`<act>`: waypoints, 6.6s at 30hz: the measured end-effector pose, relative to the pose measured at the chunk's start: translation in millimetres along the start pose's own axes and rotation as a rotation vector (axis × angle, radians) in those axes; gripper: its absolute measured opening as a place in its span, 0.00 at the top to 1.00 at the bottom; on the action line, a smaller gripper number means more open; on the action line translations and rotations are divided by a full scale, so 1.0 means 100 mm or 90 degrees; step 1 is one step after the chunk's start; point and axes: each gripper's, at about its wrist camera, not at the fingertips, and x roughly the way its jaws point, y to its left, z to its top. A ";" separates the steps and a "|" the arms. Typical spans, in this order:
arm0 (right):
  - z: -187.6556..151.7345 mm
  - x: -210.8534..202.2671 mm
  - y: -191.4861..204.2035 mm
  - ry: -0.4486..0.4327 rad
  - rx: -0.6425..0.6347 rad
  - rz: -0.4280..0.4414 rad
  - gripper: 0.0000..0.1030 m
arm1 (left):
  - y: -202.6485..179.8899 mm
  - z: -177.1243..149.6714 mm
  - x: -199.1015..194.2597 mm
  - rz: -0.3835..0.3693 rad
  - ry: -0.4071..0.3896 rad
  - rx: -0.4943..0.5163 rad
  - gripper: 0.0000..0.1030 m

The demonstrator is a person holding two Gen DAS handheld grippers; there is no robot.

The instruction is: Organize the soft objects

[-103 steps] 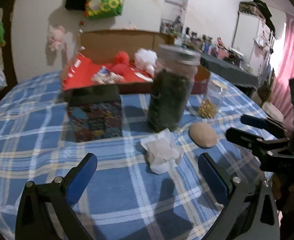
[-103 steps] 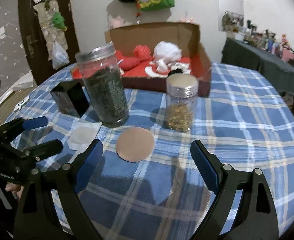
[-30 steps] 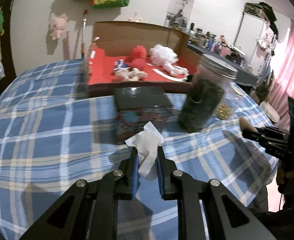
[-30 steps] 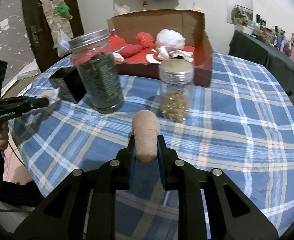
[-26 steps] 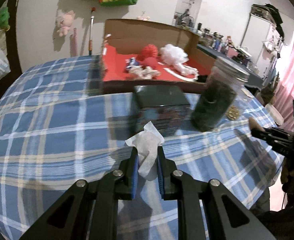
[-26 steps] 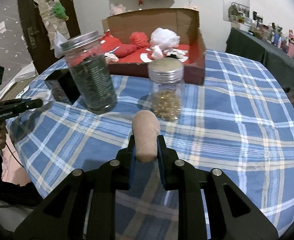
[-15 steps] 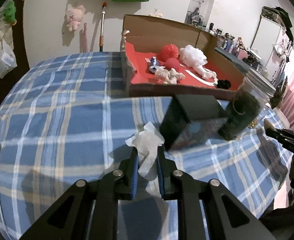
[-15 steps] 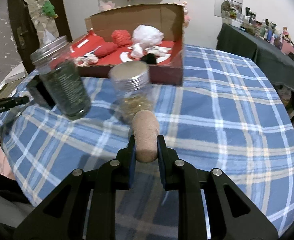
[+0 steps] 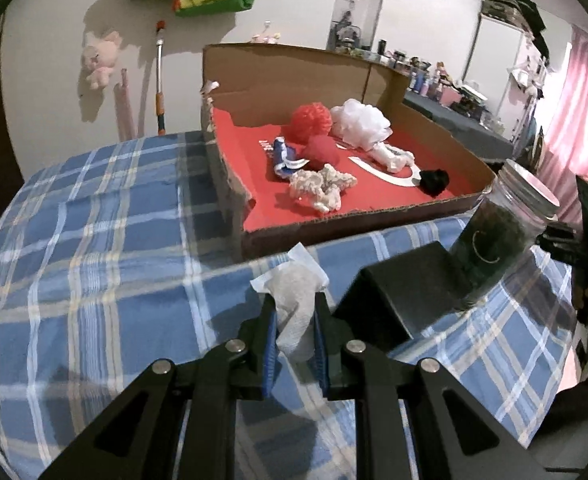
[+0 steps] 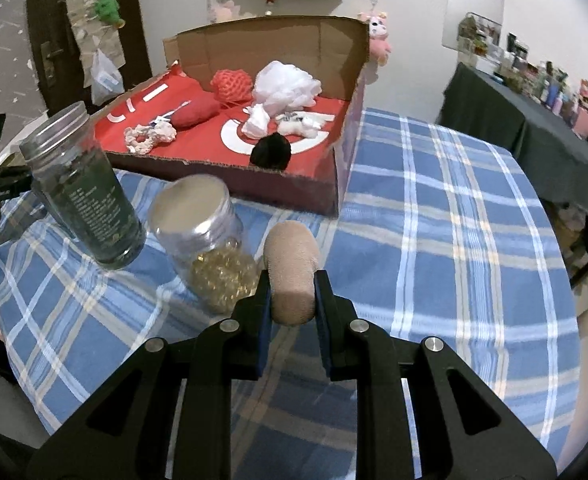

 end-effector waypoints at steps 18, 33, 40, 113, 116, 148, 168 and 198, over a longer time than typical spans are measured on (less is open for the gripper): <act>0.27 0.09 -0.10 -0.015 -0.062 0.072 0.82 | -0.06 0.36 0.08 -0.048 -0.003 0.118 0.83; 0.99 0.35 0.13 0.007 -0.129 0.159 0.82 | -0.55 0.97 0.38 -0.090 0.031 0.186 0.83; 1.33 0.79 0.39 0.092 -0.143 0.203 0.82 | -0.83 1.32 0.82 -0.121 0.112 0.165 0.83; 1.28 0.83 0.59 0.139 0.088 -0.027 0.29 | -0.75 1.23 0.87 0.112 0.114 -0.086 0.00; 1.25 0.86 0.57 0.142 0.093 -0.031 0.28 | -0.73 1.20 0.90 0.114 0.117 -0.092 0.00; 1.19 0.93 0.52 0.150 0.109 -0.036 0.29 | -0.62 1.12 1.05 0.165 0.146 -0.120 0.00; 1.17 0.94 0.51 0.150 0.114 -0.029 0.28 | -0.62 1.10 1.03 0.171 0.143 -0.120 0.00; 1.17 0.93 0.51 0.149 0.114 -0.029 0.29 | -0.64 1.11 1.04 0.176 0.141 -0.115 0.00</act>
